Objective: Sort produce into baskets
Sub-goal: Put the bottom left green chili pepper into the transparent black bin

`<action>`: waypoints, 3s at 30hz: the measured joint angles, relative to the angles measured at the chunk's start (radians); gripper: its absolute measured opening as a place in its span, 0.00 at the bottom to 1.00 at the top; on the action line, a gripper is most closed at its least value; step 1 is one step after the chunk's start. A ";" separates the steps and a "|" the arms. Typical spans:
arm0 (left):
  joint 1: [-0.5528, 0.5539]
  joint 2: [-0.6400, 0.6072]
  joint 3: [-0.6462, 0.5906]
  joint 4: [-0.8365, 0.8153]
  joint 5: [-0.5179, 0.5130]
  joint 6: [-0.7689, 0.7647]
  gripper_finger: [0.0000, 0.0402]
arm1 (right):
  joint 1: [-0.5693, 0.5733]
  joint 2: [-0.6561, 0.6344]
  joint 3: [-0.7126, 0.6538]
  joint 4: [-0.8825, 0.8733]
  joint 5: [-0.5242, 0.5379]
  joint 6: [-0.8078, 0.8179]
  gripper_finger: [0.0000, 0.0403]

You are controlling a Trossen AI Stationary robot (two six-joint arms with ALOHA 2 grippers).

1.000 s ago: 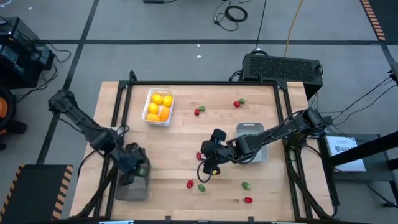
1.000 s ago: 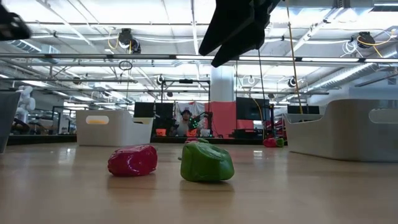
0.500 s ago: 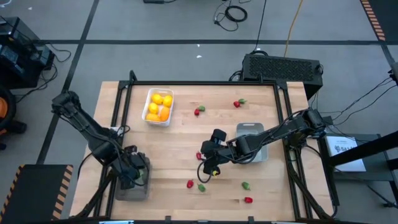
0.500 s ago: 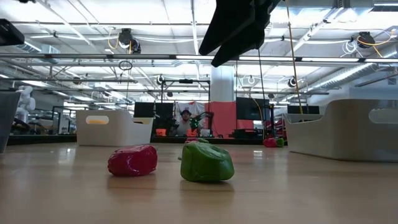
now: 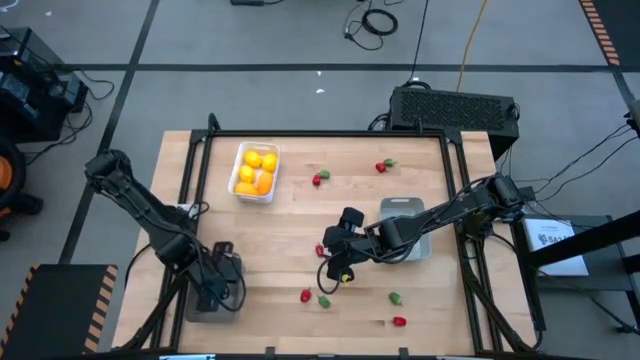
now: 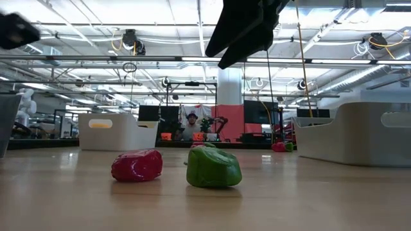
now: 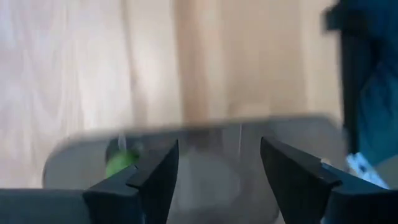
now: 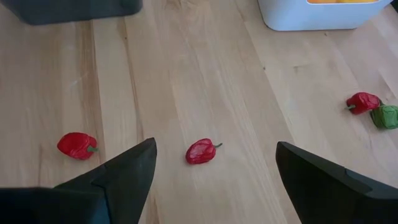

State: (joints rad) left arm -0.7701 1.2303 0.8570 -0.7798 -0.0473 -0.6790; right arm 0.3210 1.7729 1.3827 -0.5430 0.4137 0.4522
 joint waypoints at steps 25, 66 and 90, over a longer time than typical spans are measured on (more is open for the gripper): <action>0.262 0.418 0.000 1.024 -0.056 0.746 0.59 | 0.000 0.000 0.000 0.019 0.000 -0.039 0.79; 0.372 0.848 0.256 1.008 0.201 0.767 0.59 | 0.002 0.000 0.000 -0.134 -0.053 0.042 0.79; 0.377 0.747 0.251 0.844 0.172 0.744 0.25 | 0.002 0.000 0.000 -0.147 -0.053 0.050 0.79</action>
State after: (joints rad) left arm -0.3927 1.9777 1.1084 0.0637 0.1247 0.0654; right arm 0.3229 1.7733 1.3830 -0.6899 0.3607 0.5026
